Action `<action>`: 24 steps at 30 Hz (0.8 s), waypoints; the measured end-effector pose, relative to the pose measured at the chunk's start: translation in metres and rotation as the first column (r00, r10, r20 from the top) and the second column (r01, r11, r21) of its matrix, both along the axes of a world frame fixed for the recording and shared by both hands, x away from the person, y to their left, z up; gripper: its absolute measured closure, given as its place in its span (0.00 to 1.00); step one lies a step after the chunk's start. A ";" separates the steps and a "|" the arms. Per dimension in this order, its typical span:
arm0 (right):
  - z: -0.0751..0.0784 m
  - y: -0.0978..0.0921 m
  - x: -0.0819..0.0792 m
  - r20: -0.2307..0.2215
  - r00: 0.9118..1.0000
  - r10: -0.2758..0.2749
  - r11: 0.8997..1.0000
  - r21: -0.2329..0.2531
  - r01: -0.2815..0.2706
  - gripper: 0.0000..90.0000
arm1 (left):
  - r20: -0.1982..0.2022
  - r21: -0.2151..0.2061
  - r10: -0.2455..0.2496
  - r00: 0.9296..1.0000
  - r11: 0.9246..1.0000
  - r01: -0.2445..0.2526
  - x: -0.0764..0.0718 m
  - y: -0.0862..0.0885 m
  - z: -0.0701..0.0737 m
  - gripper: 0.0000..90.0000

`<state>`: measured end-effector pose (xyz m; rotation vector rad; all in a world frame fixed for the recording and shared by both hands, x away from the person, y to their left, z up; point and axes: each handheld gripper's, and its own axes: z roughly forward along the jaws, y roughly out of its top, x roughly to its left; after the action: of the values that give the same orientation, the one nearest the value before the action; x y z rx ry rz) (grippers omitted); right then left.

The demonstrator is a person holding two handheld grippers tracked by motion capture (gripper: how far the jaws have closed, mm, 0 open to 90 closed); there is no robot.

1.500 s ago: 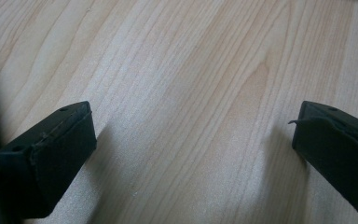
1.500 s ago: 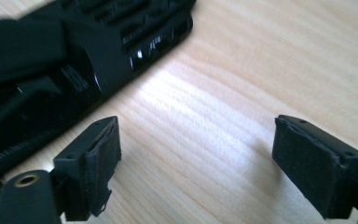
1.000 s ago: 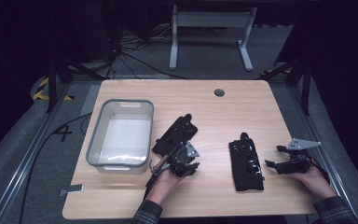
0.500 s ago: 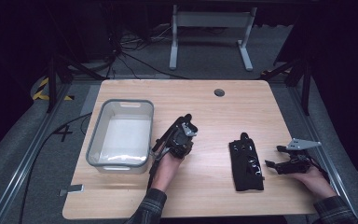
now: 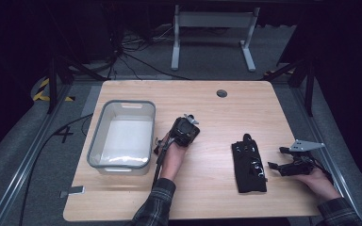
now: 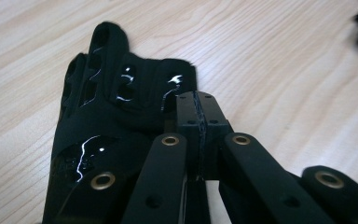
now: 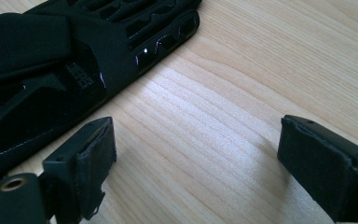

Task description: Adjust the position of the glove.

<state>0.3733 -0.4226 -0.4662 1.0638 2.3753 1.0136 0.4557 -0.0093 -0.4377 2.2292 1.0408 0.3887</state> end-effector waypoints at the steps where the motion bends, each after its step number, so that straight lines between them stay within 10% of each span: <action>1: 0.000 0.000 0.000 0.000 1.000 0.000 1.000 0.000 0.000 0.13 | -0.009 0.005 0.003 1.000 1.000 -0.003 0.002 0.000 -0.003 0.99; 5: 0.000 0.000 0.000 0.001 1.000 0.004 1.000 0.000 -0.004 0.13 | -0.029 0.046 0.009 1.000 0.999 -0.007 0.006 -0.002 -0.014 1.00; 24: 0.000 0.000 0.000 0.000 1.000 0.008 1.000 0.001 -0.008 0.13 | -0.073 -0.033 -0.156 0.985 0.987 0.154 -0.011 -0.038 -0.015 1.00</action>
<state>0.3731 -0.4224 -0.4662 1.0554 2.3809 1.0171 0.4446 -0.0474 -0.4524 2.2970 0.8968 0.2225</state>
